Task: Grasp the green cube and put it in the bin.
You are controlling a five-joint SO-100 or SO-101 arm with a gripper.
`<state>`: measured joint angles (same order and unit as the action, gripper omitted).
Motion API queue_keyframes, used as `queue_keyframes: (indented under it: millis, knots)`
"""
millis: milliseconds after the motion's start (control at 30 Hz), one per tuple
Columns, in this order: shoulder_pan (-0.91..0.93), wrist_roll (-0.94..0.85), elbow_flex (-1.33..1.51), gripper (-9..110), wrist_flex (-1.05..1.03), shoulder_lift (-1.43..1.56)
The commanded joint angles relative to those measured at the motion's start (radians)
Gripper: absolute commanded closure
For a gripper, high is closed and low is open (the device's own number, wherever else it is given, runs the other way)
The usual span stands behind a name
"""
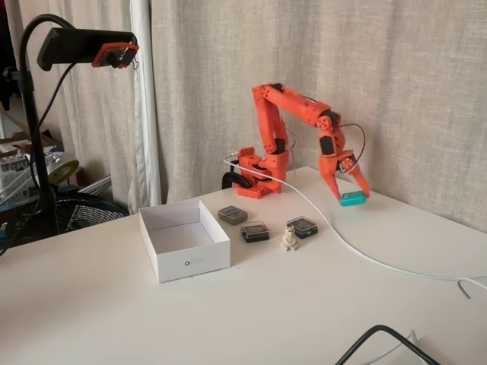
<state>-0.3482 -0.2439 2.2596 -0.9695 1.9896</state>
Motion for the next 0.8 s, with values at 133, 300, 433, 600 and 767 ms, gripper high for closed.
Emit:
queue_keyframes:
  millis: [133, 300, 433, 600, 767]
  knots:
    - [0.236, -0.003, 0.020, 110, 0.046, 0.359]
    - [0.511, -0.005, 0.063, 110, 0.048, 0.431]
    - [0.733, -0.011, 0.055, 110, 0.166, 0.295]
    - [0.956, -0.026, 0.054, 110, 0.354, 0.164]
    - [1.143, -0.058, 0.054, 110, 0.387, 0.163]
